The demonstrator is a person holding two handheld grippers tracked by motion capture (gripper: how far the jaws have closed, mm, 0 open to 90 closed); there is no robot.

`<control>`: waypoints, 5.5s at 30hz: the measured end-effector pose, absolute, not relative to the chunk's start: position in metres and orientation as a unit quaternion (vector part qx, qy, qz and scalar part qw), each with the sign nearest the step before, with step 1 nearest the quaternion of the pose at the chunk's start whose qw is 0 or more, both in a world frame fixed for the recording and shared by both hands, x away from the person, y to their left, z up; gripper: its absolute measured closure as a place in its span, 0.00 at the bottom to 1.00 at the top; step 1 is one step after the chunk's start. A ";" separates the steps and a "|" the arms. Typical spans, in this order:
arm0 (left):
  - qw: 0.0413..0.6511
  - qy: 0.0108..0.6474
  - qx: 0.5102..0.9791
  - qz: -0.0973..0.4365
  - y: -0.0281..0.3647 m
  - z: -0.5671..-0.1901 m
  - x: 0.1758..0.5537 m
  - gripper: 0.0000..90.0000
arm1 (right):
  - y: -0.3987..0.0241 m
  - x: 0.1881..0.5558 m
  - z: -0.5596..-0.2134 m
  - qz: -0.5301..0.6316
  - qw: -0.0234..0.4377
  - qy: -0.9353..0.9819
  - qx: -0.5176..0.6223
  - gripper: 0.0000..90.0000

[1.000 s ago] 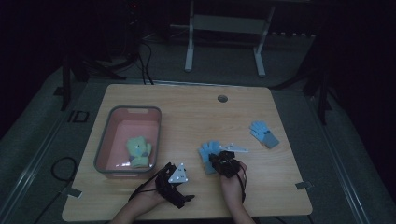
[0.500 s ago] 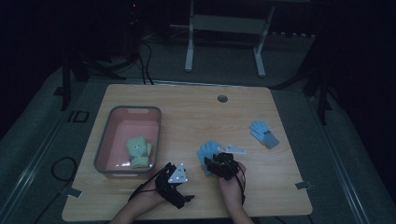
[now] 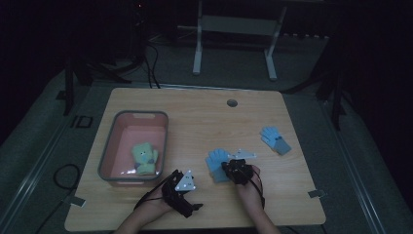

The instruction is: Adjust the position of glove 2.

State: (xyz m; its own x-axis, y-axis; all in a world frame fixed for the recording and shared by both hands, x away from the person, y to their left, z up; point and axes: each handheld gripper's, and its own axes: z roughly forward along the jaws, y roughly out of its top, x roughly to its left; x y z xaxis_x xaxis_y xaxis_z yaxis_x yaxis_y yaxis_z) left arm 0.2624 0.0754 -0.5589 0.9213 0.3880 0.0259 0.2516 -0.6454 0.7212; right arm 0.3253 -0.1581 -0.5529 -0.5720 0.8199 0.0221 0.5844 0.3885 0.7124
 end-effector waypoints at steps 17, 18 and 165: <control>0.380 0.176 0.903 0.092 0.076 -0.559 0.261 0.04 | -0.151 0.313 -0.537 0.375 0.180 0.794 0.444 0.84; 0.381 0.175 0.903 0.092 0.076 -0.559 0.261 0.04 | -0.155 0.313 -0.534 0.381 0.182 0.797 0.432 0.83; 0.388 0.167 0.901 0.103 0.075 -0.557 0.259 0.04 | -0.270 0.338 -0.553 0.345 0.194 0.837 0.378 0.96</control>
State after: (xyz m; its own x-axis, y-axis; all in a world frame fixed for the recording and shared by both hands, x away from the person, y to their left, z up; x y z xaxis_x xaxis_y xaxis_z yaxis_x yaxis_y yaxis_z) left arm 0.2590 0.0747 -0.5570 0.9231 0.3804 0.0568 0.2202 -0.6439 0.7327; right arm 0.3378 -0.2700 -0.5529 -0.6398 0.7659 -0.0637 0.4987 0.4768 0.7238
